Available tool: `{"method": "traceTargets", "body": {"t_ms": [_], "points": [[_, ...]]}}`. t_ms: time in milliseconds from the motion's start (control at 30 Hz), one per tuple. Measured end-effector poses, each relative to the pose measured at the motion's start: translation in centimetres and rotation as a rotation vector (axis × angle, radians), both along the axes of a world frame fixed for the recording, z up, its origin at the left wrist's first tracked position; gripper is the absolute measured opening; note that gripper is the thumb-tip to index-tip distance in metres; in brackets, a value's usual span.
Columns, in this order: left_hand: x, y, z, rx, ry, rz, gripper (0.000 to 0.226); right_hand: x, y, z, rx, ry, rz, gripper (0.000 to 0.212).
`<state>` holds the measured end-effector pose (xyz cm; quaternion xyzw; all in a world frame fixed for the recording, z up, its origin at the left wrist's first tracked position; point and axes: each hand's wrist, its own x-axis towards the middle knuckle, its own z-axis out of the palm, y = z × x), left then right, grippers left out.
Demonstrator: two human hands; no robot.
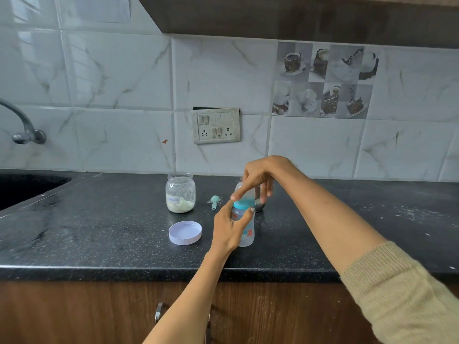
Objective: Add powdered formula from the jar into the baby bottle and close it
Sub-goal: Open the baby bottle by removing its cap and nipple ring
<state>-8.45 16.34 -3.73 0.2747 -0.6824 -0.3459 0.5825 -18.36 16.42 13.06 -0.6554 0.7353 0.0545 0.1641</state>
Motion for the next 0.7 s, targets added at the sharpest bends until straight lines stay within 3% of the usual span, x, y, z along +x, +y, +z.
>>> {"method": "traceTargets", "body": {"t_ms": [233, 467, 700], "points": [[-0.1, -0.3, -0.2, -0.010, -0.019, 0.006, 0.033, 0.0, 1.2, 0.9, 0.009, -0.158, 0.120, 0.034], [0.0, -0.3, -0.1, -0.006, -0.018, -0.010, 0.025, -0.1, 0.5, 1.3, -0.002, -0.046, 0.207, 0.035], [0.0, -0.3, -0.3, 0.006, -0.001, -0.025, 0.023, -4.3, 3.2, 1.7, -0.156, -0.471, 0.097, 0.045]]}}
